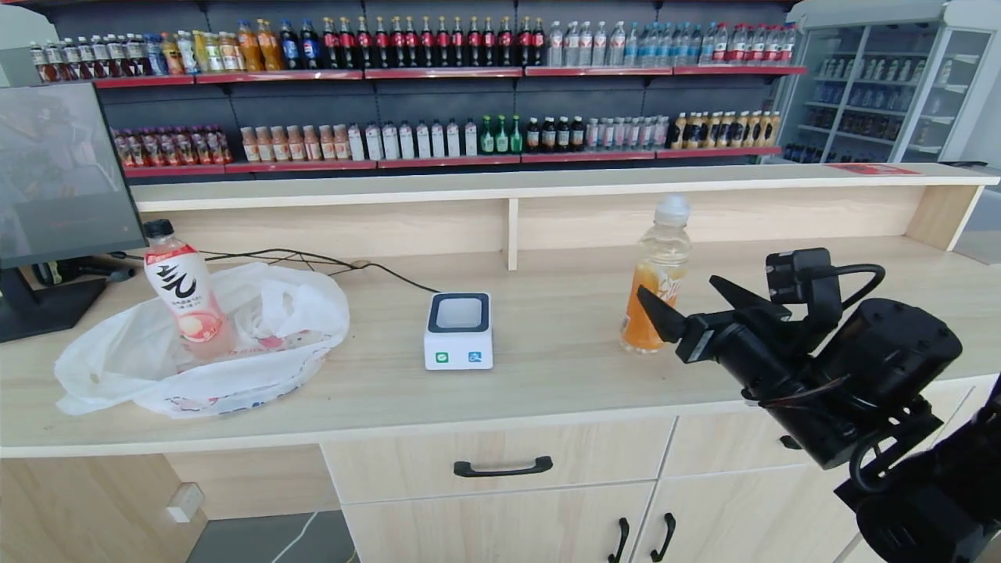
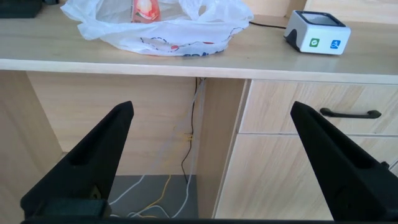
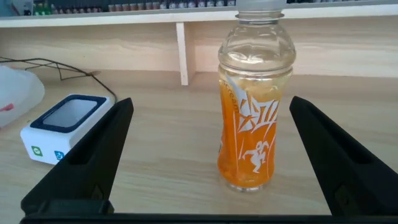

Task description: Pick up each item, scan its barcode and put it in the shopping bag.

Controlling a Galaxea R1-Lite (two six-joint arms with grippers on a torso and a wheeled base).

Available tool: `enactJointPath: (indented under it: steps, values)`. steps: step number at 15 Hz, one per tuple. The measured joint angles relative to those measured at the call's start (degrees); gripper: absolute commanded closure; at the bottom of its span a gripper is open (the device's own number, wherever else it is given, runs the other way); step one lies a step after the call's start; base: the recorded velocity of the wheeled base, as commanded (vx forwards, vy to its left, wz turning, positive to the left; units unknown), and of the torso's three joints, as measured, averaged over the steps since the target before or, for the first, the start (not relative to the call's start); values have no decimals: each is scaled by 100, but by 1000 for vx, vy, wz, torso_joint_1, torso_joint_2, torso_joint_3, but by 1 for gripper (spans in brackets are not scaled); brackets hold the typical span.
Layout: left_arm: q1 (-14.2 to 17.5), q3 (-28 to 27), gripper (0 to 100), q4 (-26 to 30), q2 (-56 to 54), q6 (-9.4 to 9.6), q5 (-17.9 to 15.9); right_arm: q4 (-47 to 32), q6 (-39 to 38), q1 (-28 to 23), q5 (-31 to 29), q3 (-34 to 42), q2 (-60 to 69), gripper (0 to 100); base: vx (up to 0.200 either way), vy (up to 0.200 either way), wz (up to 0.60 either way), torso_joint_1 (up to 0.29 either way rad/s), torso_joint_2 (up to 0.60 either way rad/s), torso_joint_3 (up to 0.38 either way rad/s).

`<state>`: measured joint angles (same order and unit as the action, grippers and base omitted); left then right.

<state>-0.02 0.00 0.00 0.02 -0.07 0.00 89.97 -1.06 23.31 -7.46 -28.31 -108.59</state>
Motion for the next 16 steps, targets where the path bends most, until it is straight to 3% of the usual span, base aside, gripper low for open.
enactJointPath:
  steps: [5,8,16]
  values:
    - [2,0,0,-2,0,7,0,-2,0,130,-217,-503,-555,0,0,0,0,0,0,0]
    - [2,0,0,-5,0,18,0,-2,-52,96,-688,-827,-835,0,0,0,0,0,0,0]
    - [2,0,0,-13,0,26,0,-2,-61,-94,-699,-1231,-1302,0,0,0,0,0,0,0]
